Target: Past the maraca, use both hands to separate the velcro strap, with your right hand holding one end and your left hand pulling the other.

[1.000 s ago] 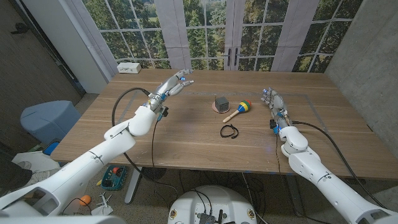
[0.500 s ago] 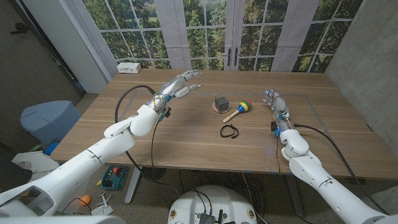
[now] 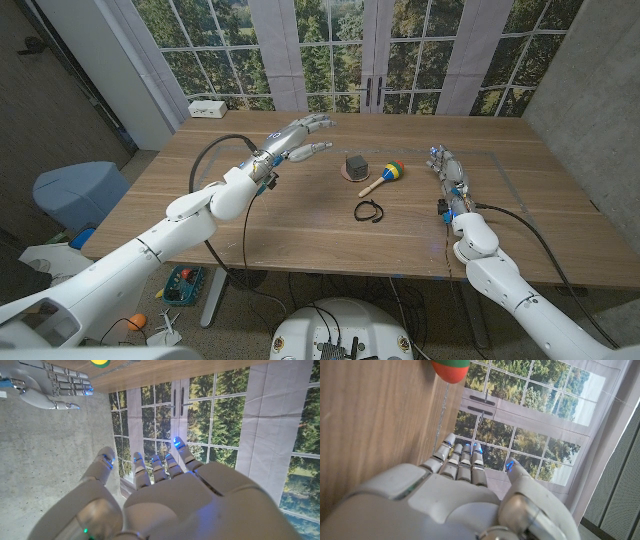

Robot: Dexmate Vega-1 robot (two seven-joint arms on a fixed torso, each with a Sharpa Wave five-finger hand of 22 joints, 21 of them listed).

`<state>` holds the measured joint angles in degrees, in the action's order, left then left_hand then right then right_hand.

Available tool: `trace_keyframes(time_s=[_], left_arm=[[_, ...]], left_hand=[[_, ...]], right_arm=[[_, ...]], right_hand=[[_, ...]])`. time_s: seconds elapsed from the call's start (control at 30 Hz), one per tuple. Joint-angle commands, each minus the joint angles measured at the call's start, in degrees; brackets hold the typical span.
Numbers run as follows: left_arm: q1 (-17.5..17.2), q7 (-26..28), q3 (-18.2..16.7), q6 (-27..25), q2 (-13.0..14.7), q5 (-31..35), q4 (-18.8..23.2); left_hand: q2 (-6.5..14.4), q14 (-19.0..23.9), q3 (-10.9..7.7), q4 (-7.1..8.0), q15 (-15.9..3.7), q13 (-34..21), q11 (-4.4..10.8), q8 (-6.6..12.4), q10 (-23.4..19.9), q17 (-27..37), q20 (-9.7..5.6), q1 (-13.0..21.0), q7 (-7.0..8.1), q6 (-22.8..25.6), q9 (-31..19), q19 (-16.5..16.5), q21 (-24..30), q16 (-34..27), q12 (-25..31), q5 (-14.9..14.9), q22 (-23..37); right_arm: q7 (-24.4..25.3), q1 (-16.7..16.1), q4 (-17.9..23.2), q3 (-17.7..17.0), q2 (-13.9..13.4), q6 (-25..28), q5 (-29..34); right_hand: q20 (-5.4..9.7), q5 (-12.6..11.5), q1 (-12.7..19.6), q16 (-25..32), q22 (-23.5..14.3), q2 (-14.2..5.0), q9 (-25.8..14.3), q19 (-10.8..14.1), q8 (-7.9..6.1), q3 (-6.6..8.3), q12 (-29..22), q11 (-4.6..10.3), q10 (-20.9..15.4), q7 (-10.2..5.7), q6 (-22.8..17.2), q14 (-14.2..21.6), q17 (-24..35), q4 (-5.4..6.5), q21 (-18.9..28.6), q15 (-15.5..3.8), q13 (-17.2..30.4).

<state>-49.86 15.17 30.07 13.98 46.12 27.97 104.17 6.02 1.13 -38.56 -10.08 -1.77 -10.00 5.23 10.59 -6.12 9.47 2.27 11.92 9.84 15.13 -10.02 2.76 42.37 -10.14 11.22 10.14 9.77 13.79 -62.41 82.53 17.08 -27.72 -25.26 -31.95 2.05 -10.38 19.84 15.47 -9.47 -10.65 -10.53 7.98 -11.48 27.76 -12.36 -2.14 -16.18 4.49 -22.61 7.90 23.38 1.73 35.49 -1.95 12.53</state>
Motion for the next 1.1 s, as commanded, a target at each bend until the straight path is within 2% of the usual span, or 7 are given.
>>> trace_keyframes(time_s=[0.03,0.57,1.1], left_arm=[[0.14,-1.89,0.43,0.02,1.27,4.83,2.27],[1.9,-7.15,1.26,3.13,2.75,6.69,3.57],[1.71,-10.74,1.47,3.29,3.29,9.69,6.38]], left_hand=[[-0.91,-0.51,0.2,-0.2,-1.77,-0.27,0.19,-0.23,0.23,0.14,0.6,-0.08,-0.27,-0.78,-0.13,0.22,-0.42,0.03,-0.15,-0.1,0.06],[-1.16,-0.78,0.38,-0.2,-1.62,-0.3,0.37,-0.27,0.64,0.16,0.94,0.29,-0.3,-1.15,-0.17,0.12,-0.97,-0.03,-0.19,-0.08,0.08],[-0.83,-1.39,0.29,-0.21,-1.24,-0.35,0.81,-0.07,1.04,0.18,1.16,1.2,-0.05,-0.9,-0.24,0.6,-2.0,-0.02,-0.12,-0.07,0.11]], right_arm=[[1.27,-2.39,1.22,-0.78,0.39,-1.81,0.74],[3.68,-5.76,3.43,-1.75,1.09,-3.7,2.17],[4.64,-8.8,4.56,-2.78,1.69,-5.71,2.74]], right_hand=[[1.0,0.11,-0.4,0.36,-0.15,0.2,-0.2,0.43,-0.25,0.19,-0.28,-0.2,-0.57,-0.01,-0.69,0.57,0.13,-0.37,-0.38,0.04,-0.02],[0.89,0.2,-0.29,0.5,-0.18,0.17,-0.23,0.7,-0.2,0.31,-0.29,-0.3,-0.89,0.01,-1.0,0.63,0.11,-0.72,-0.88,0.03,-0.05],[0.84,0.25,-0.31,0.58,-0.2,0.14,-0.25,0.87,-0.13,0.36,-0.21,-0.15,-0.9,-0.01,-1.18,0.52,0.12,-0.88,-1.33,0.02,-0.07]])
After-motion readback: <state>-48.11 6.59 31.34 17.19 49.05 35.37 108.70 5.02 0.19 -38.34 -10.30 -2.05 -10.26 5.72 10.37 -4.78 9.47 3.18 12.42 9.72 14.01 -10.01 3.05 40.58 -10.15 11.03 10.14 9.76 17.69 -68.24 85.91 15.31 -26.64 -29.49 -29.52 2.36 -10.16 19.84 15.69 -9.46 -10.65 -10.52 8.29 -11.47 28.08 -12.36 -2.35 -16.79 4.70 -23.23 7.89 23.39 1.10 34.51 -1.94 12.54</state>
